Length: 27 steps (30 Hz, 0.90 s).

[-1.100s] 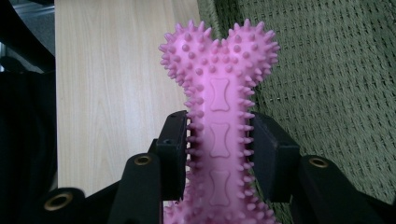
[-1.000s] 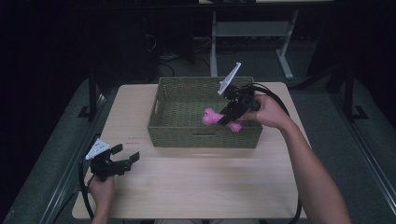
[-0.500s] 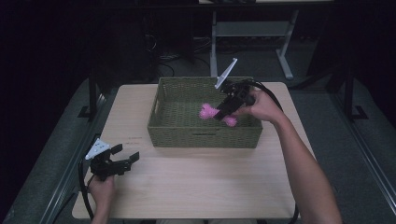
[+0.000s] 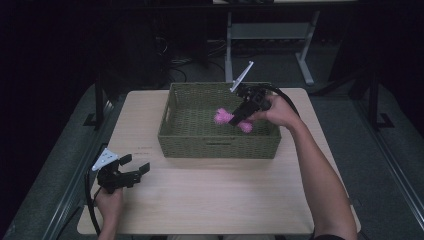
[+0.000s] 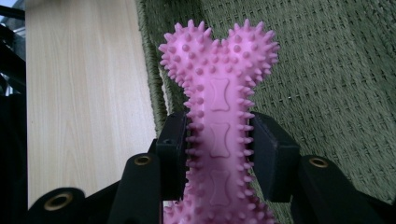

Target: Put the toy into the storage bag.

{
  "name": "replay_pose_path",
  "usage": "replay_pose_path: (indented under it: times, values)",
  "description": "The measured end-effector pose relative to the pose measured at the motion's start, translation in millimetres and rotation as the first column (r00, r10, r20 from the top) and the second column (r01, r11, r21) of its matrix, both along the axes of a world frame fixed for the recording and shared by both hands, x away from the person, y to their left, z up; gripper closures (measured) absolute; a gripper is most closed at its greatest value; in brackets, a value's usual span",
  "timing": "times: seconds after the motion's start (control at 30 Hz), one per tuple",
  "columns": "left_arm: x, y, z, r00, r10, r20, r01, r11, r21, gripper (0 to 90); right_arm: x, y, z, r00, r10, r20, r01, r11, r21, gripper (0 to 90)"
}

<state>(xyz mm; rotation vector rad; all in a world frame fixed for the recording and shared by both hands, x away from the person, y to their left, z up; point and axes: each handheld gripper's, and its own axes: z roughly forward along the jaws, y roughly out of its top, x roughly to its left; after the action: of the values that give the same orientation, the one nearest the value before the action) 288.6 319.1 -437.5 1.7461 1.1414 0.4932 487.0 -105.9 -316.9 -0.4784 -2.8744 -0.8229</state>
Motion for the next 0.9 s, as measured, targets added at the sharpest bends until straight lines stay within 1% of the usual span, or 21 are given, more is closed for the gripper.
replay_pose_path:
  times: [0.07, 0.3, 0.37, 0.5, 0.9]
  values:
    - [0.0, -0.2, 0.1, 1.0000, -0.004, 0.001, 0.004, 1.0000, 0.005, 13.6, 2.3, -0.8, -2.1, 1.0000, -0.003, -0.002, 0.003, 1.0000, 0.001, 58.3]
    - [0.3, -0.6, 0.0, 1.0000, -0.005, -0.001, 0.005, 1.0000, 0.002, 13.6, 8.7, -2.8, -8.2, 0.9997, -0.016, -0.016, 0.016, 0.9998, 0.005, 58.3]
    - [0.2, -0.6, 0.2, 1.0000, -0.006, -0.002, 0.006, 1.0000, 0.006, 13.6, 10.2, -2.5, -10.3, 0.9996, -0.019, -0.019, 0.019, 0.9998, 0.000, 58.3]
    - [0.5, -1.1, -0.3, 1.0000, -0.003, -0.003, 0.003, 1.0000, 0.001, 13.6, 12.9, -1.9, -12.8, 0.9993, -0.026, -0.025, 0.026, 0.9996, 0.004, 58.3]
    - [0.4, -1.6, -0.3, 1.0000, -0.002, -0.004, 0.002, 1.0000, -0.004, 13.6, 16.4, -0.4, -18.6, 0.9987, -0.034, -0.037, 0.034, 0.9994, 0.001, 58.3]
